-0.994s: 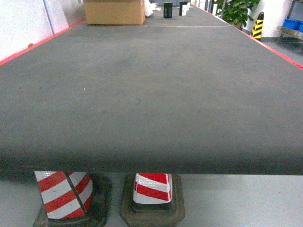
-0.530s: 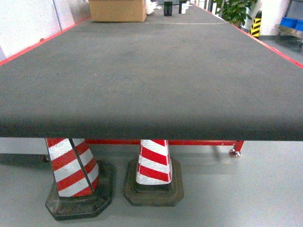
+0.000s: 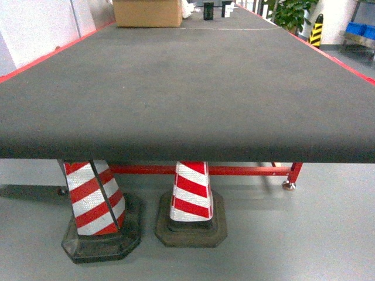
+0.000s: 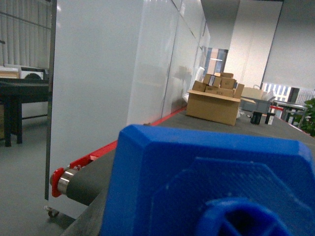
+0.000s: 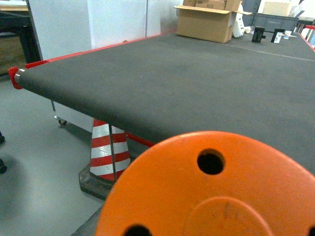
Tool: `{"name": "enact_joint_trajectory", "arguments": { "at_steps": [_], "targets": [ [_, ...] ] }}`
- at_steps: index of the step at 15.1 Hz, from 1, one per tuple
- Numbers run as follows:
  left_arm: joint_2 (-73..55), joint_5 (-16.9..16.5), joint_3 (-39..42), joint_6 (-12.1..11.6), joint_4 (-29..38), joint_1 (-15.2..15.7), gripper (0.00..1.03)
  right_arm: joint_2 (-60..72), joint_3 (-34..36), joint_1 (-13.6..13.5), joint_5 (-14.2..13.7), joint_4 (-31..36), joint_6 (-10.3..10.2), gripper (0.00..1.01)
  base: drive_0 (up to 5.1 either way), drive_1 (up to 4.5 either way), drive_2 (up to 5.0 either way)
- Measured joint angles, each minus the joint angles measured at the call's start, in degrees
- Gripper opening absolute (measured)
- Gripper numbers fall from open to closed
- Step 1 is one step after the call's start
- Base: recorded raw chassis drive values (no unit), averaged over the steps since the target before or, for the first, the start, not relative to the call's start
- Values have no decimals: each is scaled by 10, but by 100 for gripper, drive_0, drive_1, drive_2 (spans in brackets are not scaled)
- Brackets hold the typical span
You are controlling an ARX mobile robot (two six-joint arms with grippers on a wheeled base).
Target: Sort blue parts and orange caps into right shelf containers
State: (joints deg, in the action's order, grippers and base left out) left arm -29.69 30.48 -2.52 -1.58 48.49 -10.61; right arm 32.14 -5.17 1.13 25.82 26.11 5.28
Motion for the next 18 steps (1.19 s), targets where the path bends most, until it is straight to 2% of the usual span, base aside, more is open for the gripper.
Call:
{"name": "enact_joint_trajectory", "arguments": {
  "at_steps": [1, 18],
  "targets": [
    [0, 0, 0, 0, 0, 0, 46, 0, 0, 0, 0, 0, 0, 43, 0, 0, 0],
    [0, 0, 0, 0, 0, 0, 46, 0, 0, 0, 2, 0, 0, 43, 460, -387, -100]
  ]
}}
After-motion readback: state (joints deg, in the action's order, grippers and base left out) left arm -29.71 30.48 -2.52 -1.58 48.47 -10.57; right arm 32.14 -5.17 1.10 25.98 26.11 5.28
